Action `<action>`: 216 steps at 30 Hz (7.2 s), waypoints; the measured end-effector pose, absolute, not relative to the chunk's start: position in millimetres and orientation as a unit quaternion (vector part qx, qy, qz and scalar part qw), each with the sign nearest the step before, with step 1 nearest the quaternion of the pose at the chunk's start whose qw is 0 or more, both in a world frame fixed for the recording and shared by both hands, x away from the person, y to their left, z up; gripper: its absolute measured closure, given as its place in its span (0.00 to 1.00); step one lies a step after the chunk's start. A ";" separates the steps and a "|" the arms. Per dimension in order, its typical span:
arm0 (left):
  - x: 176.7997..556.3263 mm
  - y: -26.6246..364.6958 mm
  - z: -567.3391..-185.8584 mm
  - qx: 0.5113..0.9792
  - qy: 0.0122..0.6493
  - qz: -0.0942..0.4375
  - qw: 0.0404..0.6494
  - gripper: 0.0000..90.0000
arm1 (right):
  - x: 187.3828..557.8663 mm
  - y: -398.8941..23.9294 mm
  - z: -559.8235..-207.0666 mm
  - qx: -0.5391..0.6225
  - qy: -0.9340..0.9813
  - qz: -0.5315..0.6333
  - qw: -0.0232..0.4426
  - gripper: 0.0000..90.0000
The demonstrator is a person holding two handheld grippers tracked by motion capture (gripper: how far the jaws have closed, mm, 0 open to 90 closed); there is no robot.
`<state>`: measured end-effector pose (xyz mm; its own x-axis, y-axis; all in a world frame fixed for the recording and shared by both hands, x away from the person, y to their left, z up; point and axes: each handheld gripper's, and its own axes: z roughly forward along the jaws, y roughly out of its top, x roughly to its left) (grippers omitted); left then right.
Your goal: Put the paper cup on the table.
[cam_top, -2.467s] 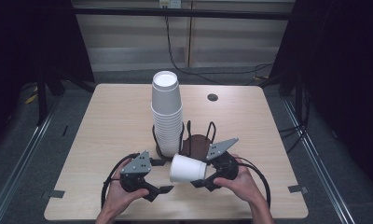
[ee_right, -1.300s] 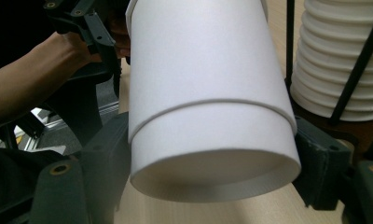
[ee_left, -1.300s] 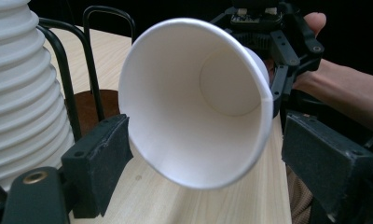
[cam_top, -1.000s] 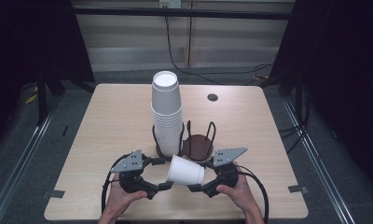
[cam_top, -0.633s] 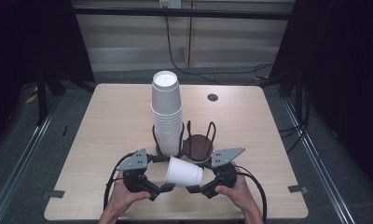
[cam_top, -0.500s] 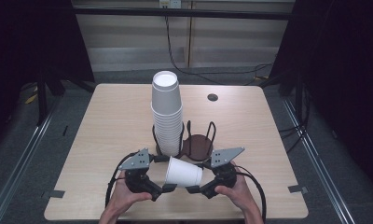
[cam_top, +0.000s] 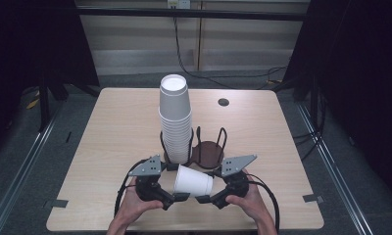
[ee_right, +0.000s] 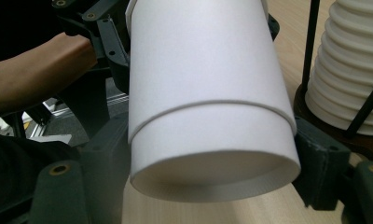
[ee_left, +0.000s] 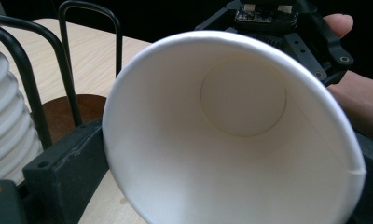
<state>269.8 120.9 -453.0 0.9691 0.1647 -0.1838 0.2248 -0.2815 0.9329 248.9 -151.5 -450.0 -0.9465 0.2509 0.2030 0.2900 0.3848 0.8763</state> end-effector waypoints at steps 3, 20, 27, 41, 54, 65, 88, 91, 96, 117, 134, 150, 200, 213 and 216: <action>271.2 121.3 -453.3 0.796 0.125 -0.032 0.592 0.03 | 249.4 -151.5 -450.3 -0.162 -0.832 -0.530 0.020 0.27; 272.2 125.6 -450.8 0.788 0.121 -0.058 0.601 0.12 | 248.6 -154.8 -455.8 -0.165 -0.829 -0.535 0.020 0.24; 271.5 127.3 -450.4 0.795 0.123 -0.050 0.592 0.12 | 245.7 -157.9 -459.8 -0.183 -0.813 -0.553 0.011 0.15; 273.3 139.5 -447.4 0.796 0.145 -0.022 0.588 0.12 | 239.7 -166.6 -460.2 -0.220 -0.795 -0.563 -0.051 0.14; 273.6 154.2 -445.4 0.800 0.162 -0.004 0.578 0.12 | 236.1 -177.7 -474.3 -0.268 -0.753 -0.584 -0.143 0.14; 275.8 163.7 -440.7 0.814 0.175 0.011 0.554 0.12 | 234.5 -187.2 -493.6 -0.321 -0.701 -0.601 -0.210 0.14; 281.0 201.9 -431.1 0.832 0.217 0.044 0.509 0.11 | 226.0 -197.3 -511.7 -0.324 -0.630 -0.636 -0.306 0.14; 282.8 205.7 -430.1 0.834 0.222 0.049 0.502 0.11 | 225.8 -197.4 -511.7 -0.327 -0.630 -0.634 -0.307 0.15; 286.6 212.7 -429.9 0.832 0.236 0.049 0.500 0.11 | 225.9 -197.3 -511.7 -0.326 -0.630 -0.635 -0.306 0.15; 316.7 226.0 -408.8 0.852 0.280 0.084 0.435 0.10 | 226.3 -197.8 -511.6 -0.325 -0.632 -0.635 -0.303 0.15; 346.4 222.8 -391.6 0.872 0.292 0.103 0.378 0.10 | 226.3 -197.8 -511.7 -0.322 -0.631 -0.636 -0.304 0.15; 367.4 215.4 -393.4 0.903 0.303 0.127 0.276 0.10 | 226.3 -197.8 -511.7 -0.322 -0.631 -0.636 -0.304 0.15; 398.5 179.9 -437.4 0.940 0.283 0.085 0.172 0.06 | 226.1 -197.9 -511.7 -0.323 -0.632 -0.636 -0.305 0.16; 390.3 199.1 -445.6 0.932 0.292 0.074 0.202 0.15 | 226.1 -197.9 -511.7 -0.323 -0.632 -0.636 -0.305 0.16; 387.9 205.3 -447.8 0.927 0.299 0.075 0.215 0.16 | 226.1 -197.9 -511.7 -0.323 -0.632 -0.636 -0.305 0.16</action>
